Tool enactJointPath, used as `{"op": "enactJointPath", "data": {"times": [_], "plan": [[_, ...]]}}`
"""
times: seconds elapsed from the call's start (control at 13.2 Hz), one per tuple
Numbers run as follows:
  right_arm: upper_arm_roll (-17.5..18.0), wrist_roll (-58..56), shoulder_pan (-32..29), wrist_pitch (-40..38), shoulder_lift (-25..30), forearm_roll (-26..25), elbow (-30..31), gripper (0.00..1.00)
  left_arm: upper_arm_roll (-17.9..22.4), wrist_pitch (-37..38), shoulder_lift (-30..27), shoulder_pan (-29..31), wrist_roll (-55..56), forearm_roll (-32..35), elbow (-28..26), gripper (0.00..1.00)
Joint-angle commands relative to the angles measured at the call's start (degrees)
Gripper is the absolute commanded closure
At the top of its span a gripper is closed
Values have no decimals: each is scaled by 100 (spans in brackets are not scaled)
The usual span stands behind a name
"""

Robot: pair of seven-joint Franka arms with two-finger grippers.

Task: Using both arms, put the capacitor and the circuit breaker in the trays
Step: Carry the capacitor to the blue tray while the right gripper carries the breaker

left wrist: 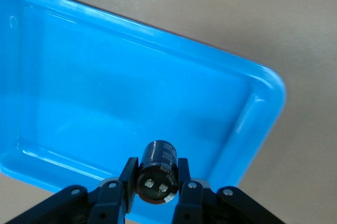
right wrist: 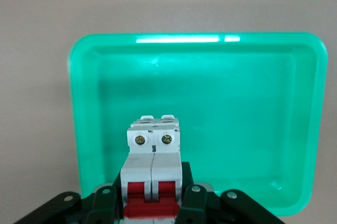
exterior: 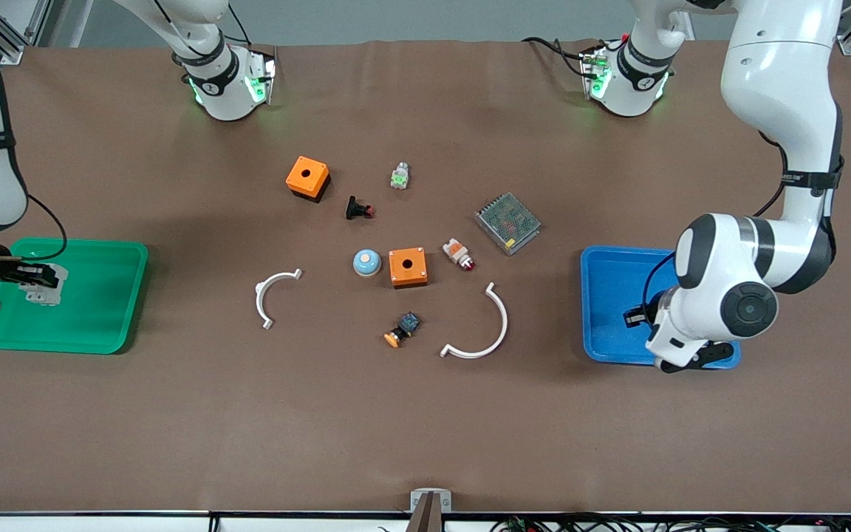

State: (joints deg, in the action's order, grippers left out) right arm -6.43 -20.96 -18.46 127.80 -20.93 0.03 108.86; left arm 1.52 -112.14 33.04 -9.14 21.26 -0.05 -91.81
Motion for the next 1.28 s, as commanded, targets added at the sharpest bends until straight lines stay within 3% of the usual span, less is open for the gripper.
{"op": "enactJointPath", "data": {"times": [0.0,0.38,1.21], "plan": [[133,-383,-289,420,-464,269,-31,99,-46,-535,-517,271,-437,110,-898,79],[142,-427,-351,579,-658,313,-14,99,-46,-1414,-465,272,-456,136,-1532,79],[142,-620,-500,879,-992,313,-40,97,-38,-2039,-245,272,-447,382,-1769,79]]}}
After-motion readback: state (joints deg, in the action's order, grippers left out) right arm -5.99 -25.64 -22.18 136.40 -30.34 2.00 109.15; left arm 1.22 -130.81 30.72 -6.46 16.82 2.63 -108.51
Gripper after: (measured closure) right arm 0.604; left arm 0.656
